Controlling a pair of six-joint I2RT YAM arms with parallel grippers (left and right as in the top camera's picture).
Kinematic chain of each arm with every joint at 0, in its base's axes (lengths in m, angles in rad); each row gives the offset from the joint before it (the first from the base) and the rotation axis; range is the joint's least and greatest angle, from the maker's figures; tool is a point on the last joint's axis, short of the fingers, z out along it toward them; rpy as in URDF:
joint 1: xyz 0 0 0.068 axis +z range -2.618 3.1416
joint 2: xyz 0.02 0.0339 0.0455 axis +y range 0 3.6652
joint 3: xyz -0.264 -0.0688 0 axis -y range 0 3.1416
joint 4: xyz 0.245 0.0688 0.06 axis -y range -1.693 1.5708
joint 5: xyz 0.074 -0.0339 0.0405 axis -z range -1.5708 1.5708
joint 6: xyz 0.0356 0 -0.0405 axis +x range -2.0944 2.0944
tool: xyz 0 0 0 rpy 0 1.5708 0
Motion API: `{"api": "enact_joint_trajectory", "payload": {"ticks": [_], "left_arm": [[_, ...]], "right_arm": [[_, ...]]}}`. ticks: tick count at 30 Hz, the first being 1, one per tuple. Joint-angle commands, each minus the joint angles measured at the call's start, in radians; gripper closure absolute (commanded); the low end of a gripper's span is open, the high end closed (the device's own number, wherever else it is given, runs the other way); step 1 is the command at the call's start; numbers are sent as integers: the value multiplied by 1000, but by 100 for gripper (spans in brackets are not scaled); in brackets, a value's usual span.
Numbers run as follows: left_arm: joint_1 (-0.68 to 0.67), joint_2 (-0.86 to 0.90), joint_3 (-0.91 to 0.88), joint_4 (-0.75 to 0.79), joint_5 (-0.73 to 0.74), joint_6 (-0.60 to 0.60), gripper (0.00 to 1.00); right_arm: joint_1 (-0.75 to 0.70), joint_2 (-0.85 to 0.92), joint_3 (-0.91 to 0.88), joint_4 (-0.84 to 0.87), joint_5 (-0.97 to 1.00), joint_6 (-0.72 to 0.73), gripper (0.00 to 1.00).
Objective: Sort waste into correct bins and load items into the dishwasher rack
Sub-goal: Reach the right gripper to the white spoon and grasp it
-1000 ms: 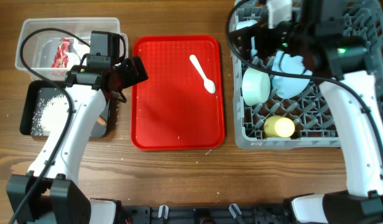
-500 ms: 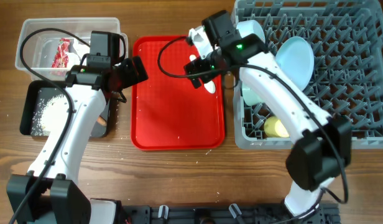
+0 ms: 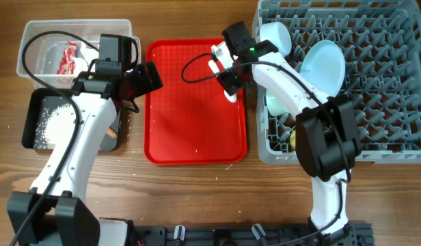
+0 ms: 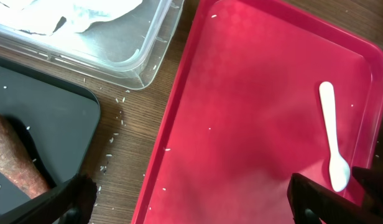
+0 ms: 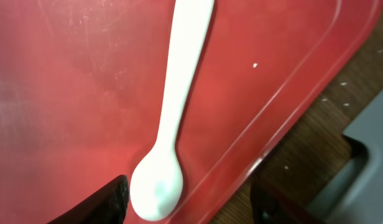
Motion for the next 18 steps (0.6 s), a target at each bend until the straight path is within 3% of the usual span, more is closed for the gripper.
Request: {"api": "enact_joint_trajectory", "payload": {"ticks": [1, 12, 18], "left_arm": [[6, -18, 8, 0, -13, 2, 0], [6, -18, 8, 0, -13, 2, 0], [6, -18, 8, 0, -13, 2, 0]], "right_arm": [[-12, 55, -5, 3, -108, -12, 40], [-14, 127, -5, -28, -156, -4, 47], [-16, 144, -5, -55, -156, 43, 78]]}}
